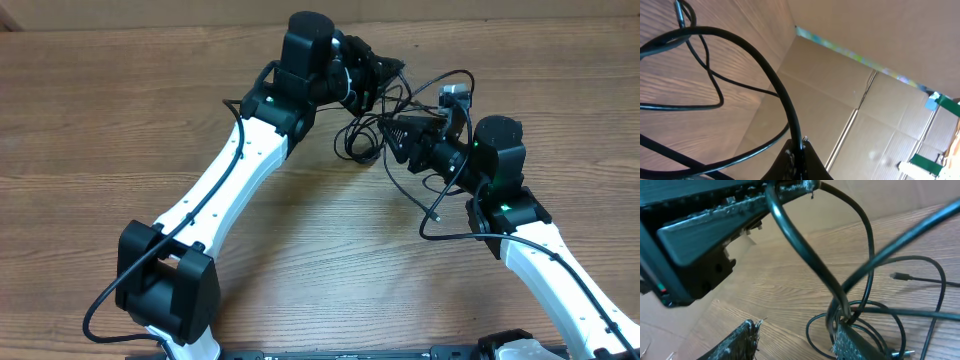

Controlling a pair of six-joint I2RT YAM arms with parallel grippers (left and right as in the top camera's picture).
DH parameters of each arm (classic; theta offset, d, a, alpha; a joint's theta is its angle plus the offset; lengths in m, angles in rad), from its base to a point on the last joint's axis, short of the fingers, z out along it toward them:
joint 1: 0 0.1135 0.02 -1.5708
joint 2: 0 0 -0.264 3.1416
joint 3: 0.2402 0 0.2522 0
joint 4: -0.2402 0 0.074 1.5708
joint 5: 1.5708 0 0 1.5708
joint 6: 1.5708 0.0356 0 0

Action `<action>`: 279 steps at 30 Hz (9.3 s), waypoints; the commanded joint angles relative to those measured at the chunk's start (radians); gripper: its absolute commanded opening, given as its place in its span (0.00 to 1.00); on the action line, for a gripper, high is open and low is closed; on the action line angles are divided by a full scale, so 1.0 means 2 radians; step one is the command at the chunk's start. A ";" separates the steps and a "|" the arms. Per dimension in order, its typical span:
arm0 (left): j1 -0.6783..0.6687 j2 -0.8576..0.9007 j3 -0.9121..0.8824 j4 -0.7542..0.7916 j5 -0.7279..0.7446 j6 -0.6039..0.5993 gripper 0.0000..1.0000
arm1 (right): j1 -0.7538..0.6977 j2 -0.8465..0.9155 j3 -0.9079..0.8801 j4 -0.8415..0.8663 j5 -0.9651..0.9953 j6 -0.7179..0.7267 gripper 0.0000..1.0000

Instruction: Untangle cables

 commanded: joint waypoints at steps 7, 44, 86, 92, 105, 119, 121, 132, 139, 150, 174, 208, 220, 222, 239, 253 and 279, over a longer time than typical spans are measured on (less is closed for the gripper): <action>-0.020 -0.006 0.007 0.004 -0.007 -0.010 0.04 | 0.002 -0.001 0.006 0.004 0.015 0.003 0.50; 0.013 -0.006 0.007 -0.046 -0.225 -0.014 0.04 | 0.003 0.023 0.006 -0.133 0.040 -0.005 0.04; 0.138 -0.004 0.006 -0.289 -0.166 0.089 0.04 | 0.066 0.055 0.005 -0.105 -0.054 -0.208 0.83; 0.133 -0.004 0.006 -0.265 -0.107 0.105 0.04 | 0.101 0.115 0.005 -0.046 -0.054 -0.208 0.83; 0.128 -0.005 0.006 -0.182 -0.039 0.117 0.04 | 0.141 0.158 0.005 0.087 -0.020 -0.225 0.86; 0.073 -0.005 0.006 -0.173 0.011 0.107 0.04 | 0.158 0.262 0.005 0.227 -0.012 -0.227 0.86; 0.057 -0.005 0.006 -0.164 0.011 0.098 0.04 | 0.158 0.262 0.005 0.227 -0.006 -0.227 0.86; -0.003 -0.005 0.006 -0.094 -0.003 0.079 0.04 | 0.158 0.262 0.005 0.217 0.048 -0.227 0.63; 0.035 -0.005 0.006 -0.096 -0.074 0.078 0.04 | 0.158 0.262 0.005 0.178 0.046 -0.227 0.07; 0.129 -0.005 0.006 -0.218 -0.298 0.134 0.04 | 0.158 0.262 0.005 0.163 0.012 -0.216 0.04; 0.207 -0.001 -0.008 -0.406 -0.563 0.164 0.04 | 0.012 0.258 0.005 0.184 -0.045 0.048 0.04; 0.084 -0.001 -0.011 -0.385 -0.395 0.179 0.11 | 0.029 0.258 0.005 0.398 -0.197 0.188 0.04; 0.106 0.000 -0.011 -0.490 -0.462 0.179 0.09 | -0.046 0.258 0.005 0.319 -0.184 0.211 0.04; 0.111 0.000 -0.011 -0.502 -0.460 0.179 0.07 | -0.059 0.258 0.005 0.253 -0.153 0.209 0.04; 0.114 0.000 -0.011 -0.480 -0.380 0.240 0.20 | -0.076 0.258 0.005 0.076 -0.066 0.167 1.00; 0.039 0.003 -0.013 -0.453 -0.359 0.688 0.56 | -0.080 0.258 0.005 0.076 -0.039 0.167 1.00; -0.060 0.144 -0.013 -0.418 -0.346 1.028 1.00 | -0.117 0.258 0.005 0.049 -0.040 0.141 1.00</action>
